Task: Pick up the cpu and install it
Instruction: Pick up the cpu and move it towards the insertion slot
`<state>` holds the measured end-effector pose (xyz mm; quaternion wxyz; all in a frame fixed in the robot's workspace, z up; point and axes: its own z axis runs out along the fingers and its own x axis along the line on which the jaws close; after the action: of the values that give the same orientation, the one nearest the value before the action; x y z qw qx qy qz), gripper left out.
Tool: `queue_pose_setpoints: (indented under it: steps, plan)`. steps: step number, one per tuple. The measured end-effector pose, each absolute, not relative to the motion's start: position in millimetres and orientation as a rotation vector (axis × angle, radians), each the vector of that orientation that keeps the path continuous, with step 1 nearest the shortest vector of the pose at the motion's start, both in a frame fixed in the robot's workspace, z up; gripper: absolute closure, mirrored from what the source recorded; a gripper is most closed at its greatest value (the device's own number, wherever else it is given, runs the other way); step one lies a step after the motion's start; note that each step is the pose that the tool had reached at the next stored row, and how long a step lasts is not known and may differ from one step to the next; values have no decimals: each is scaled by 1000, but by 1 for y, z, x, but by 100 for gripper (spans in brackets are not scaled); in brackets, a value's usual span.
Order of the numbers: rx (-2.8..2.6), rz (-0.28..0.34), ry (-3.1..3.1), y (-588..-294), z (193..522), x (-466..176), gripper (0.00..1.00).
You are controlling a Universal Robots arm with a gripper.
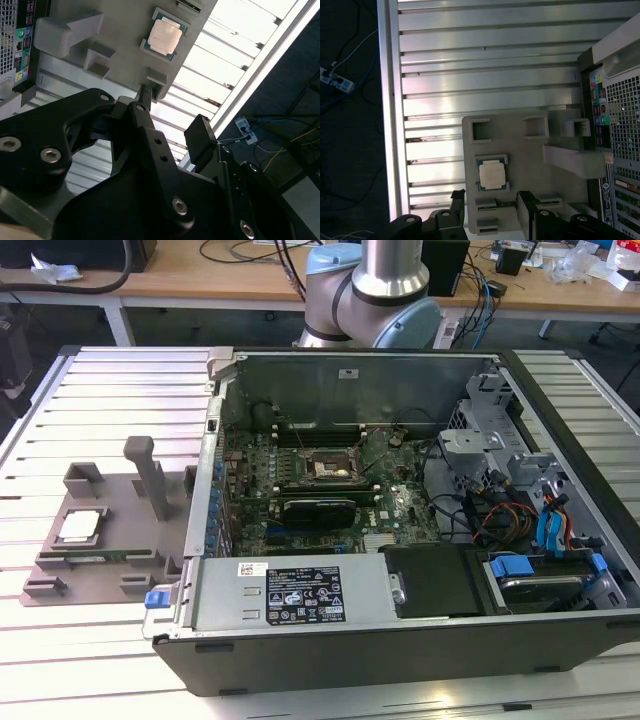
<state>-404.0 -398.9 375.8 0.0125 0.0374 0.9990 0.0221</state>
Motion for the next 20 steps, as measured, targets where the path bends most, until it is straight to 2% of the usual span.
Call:
queue_pose_setpoints:
  steps: [20]
  plan:
    - [117, 69, 3114, -399, 359, -404, 45]
